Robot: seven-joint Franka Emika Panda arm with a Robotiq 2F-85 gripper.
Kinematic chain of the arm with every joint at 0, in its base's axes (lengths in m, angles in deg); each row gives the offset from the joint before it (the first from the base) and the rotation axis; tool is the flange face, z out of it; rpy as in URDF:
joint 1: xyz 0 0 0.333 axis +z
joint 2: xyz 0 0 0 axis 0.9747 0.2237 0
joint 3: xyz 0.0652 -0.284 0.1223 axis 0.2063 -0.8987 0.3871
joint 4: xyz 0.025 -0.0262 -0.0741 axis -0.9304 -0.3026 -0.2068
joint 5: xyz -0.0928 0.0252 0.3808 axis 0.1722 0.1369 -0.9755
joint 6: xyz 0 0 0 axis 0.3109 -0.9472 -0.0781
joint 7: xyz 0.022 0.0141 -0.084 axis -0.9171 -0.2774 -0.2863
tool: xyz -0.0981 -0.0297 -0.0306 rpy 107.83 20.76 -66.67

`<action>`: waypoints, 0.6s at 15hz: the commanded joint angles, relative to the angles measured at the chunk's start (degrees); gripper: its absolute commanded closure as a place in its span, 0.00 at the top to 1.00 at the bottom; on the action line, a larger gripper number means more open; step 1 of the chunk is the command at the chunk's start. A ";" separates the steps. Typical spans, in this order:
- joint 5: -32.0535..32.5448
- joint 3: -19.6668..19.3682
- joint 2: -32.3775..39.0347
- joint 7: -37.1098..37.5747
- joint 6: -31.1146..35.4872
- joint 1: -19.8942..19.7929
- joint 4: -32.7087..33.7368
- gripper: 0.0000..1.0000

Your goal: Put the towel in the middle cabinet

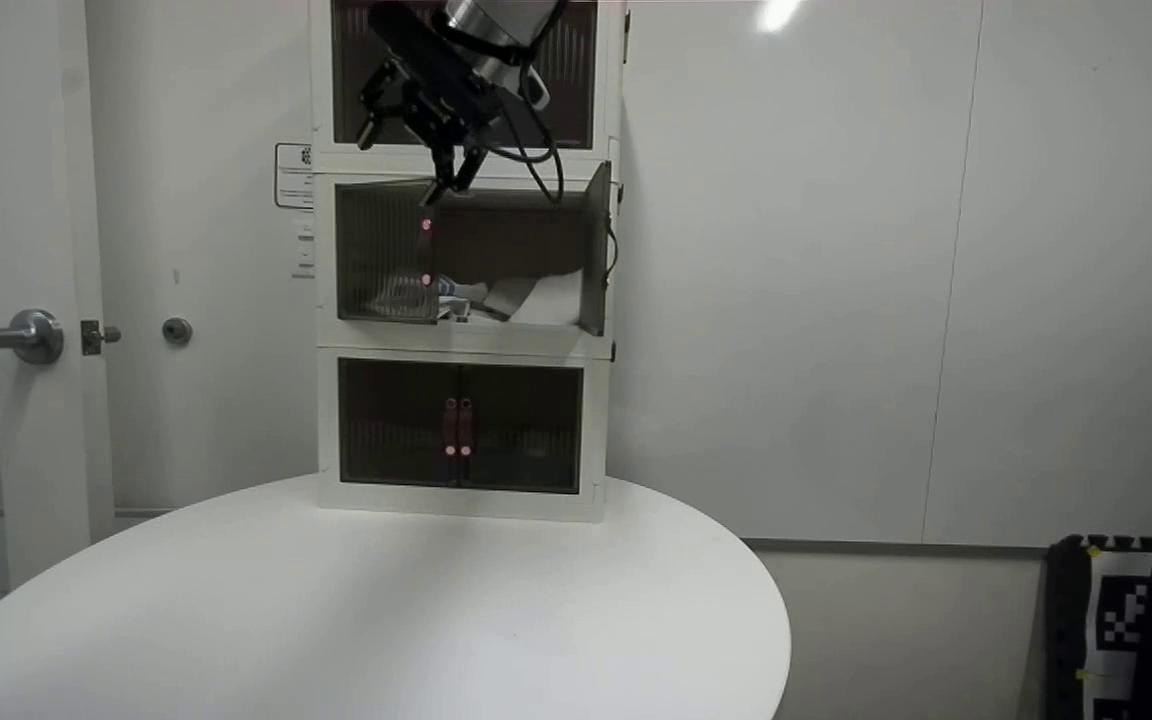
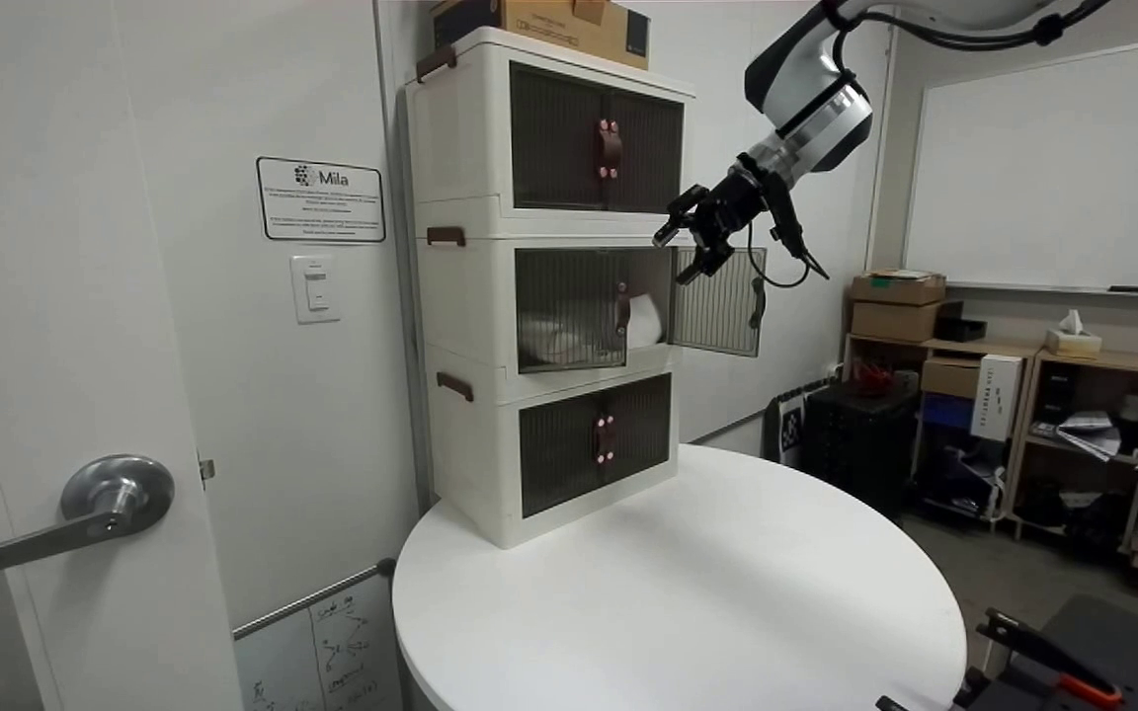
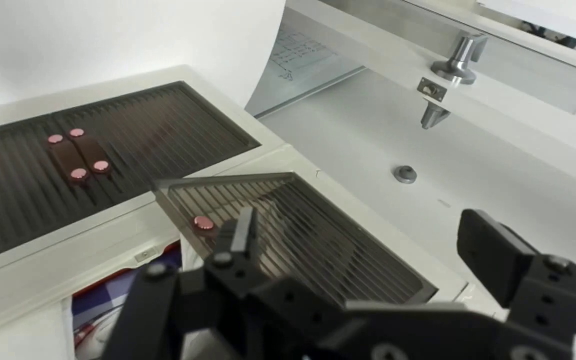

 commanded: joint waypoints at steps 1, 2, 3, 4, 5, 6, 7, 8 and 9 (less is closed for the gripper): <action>-1.15 -12.87 -8.05 -8.30 2.98 12.64 -5.81 1.00; -0.21 -15.98 -9.50 -10.21 2.69 15.93 -6.51 1.00; 0.76 -18.85 -11.14 -11.88 2.69 19.19 -7.51 1.00; 1.69 -21.58 -12.77 -13.72 2.81 22.28 -8.76 1.00; 3.26 -24.05 -14.39 -15.27 1.95 24.91 -9.73 1.00; 5.22 -25.91 -16.05 -16.37 1.53 27.07 -10.73 1.00; 7.17 -27.44 -17.59 -17.54 2.41 29.07 -11.91 1.00; 9.85 -28.75 -19.16 -18.02 2.77 30.79 -12.85 1.00; 12.61 -29.74 -20.91 -18.03 3.83 32.32 -14.06 1.00</action>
